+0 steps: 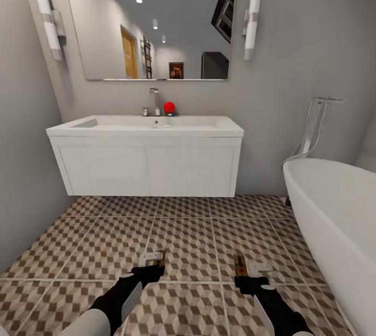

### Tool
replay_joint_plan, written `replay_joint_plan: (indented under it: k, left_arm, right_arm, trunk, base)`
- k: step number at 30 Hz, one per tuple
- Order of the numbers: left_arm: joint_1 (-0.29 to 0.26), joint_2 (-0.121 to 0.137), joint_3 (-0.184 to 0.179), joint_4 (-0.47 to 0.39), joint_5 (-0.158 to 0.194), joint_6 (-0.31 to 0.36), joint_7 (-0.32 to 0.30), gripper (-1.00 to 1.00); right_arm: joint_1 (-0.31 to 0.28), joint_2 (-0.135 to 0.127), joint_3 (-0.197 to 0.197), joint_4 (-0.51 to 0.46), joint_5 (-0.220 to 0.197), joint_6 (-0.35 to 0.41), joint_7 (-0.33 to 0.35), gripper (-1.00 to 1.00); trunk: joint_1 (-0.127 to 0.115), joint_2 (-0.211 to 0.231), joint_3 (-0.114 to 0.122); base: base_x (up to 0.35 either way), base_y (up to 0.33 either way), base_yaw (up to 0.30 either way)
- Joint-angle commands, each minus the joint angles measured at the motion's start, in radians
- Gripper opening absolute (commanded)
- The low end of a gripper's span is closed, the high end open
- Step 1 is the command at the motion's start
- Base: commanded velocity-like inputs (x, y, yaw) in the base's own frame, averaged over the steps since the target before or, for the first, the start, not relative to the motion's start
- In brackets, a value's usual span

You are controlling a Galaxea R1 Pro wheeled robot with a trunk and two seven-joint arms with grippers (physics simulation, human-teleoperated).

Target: Take the four mousetraps from the cabinet in the bathroom and place them on the bathroom floor. Make sure all four end up on the same floor surface, and ensure that at least two of them are either under or directly next to the same bathroom sink.

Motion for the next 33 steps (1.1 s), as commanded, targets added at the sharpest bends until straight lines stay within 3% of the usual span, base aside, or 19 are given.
replay_joint_plan:
  k: [1,5,11,15,18,21,26,33]
  left_arm:
    - [0.0,0.001,-0.007,-0.002,0.008,0.005,0.005,-1.0]
    - [0.0,0.001,-0.007,-0.002,0.008,0.005,0.005,-1.0]
    - [0.0,0.001,-0.007,-0.003,0.007,0.004,0.005,-1.0]
    - [0.0,0.0,-0.015,-0.002,-0.007,-0.05,0.005,-1.0]
    - [0.0,0.0,-0.017,0.012,-0.032,-0.09,0.005,-1.0]
    - [-0.004,0.011,-0.017,0.035,-0.061,-0.089,0.0,-1.0]
    - [-0.007,0.063,-0.016,0.134,-0.093,-0.096,-0.011,-1.0]
    - [-0.011,0.09,-0.019,0.177,-0.1,-0.141,-0.013,-1.0]
  right_arm:
    - [0.0,0.001,-0.005,-0.002,0.002,0.004,0.001,-1.0]
    - [0.0,0.001,-0.004,-0.002,0.002,-0.002,-0.001,-1.0]
    - [0.0,0.001,-0.004,-0.002,0.002,-0.004,-0.002,-1.0]
    - [0.0,0.002,-0.005,0.0,0.002,-0.026,-0.008,-1.0]
    - [0.0,0.002,-0.004,0.048,0.003,-0.065,-0.032,-1.0]
    - [-0.014,0.004,-0.002,0.127,0.006,-0.086,-0.069,-1.0]
    - [-0.112,0.046,-0.001,0.268,0.029,-0.13,-0.11,-1.0]
    - [-0.14,0.096,-0.001,0.297,0.094,-0.143,-0.117,-1.0]
  trunk:
    - [0.0,-0.001,-0.005]
    - [0.002,-0.002,-0.02]
    - [0.002,-0.002,-0.02]
    - [0.002,-0.002,-0.02]
    - [0.002,-0.002,-0.02]
    - [0.002,-0.002,-0.02]
    - [0.002,-0.002,-0.02]
    - [0.002,-0.002,-0.02]
  base:
    - [0.0,0.0,0.0]
    - [0.0,0.0,0.0]
    - [0.0,0.0,0.0]
    - [0.0,0.0,0.0]
    - [0.0,0.0,0.0]
    - [0.0,0.0,0.0]
    - [0.0,0.0,0.0]
    - [0.0,0.0,0.0]
